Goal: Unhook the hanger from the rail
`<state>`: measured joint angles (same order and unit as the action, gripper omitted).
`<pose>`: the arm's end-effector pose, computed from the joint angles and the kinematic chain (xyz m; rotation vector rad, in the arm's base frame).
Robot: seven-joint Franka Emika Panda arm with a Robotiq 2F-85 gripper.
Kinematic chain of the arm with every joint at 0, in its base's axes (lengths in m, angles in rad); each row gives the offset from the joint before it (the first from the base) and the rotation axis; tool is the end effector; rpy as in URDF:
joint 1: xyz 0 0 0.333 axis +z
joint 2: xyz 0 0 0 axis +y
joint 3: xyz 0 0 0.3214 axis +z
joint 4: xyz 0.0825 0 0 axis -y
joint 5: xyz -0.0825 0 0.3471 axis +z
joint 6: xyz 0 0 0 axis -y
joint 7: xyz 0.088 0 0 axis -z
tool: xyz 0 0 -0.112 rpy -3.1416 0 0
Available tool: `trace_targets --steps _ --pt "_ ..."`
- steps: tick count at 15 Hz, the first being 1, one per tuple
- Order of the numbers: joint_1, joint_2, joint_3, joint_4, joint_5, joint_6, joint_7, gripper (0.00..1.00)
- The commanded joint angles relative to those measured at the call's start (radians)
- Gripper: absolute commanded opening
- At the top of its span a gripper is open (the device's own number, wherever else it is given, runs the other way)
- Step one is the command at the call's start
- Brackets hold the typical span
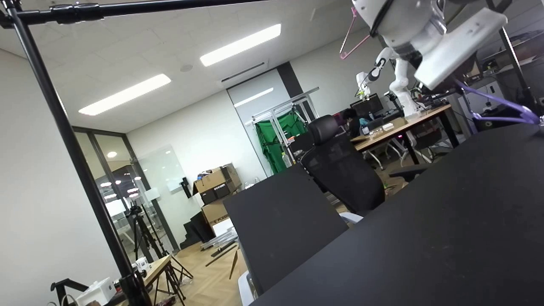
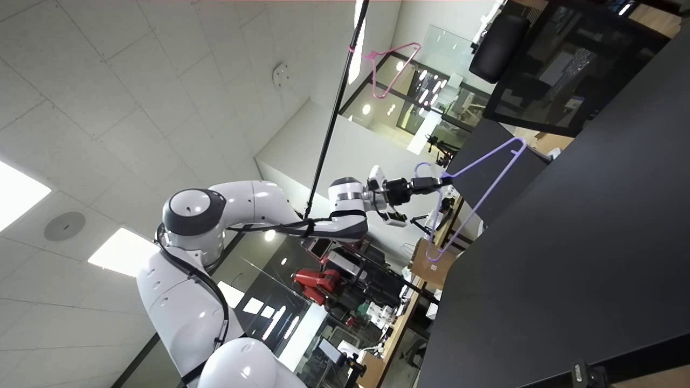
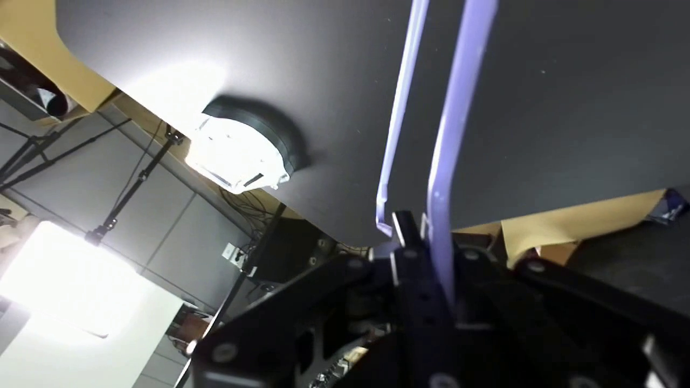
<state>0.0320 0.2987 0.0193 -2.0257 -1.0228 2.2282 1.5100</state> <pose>0.5720 -0.0009 0.3307 2.2965 -0.9191 0.6162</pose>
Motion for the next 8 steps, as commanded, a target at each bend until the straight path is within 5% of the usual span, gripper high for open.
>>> trace_targets --steps 1,8 --pt "0.032 0.156 -0.046 0.071 -0.060 -0.014 0.159 0.02" --pt "0.064 0.402 -0.096 0.210 -0.065 -0.042 0.270 0.02"
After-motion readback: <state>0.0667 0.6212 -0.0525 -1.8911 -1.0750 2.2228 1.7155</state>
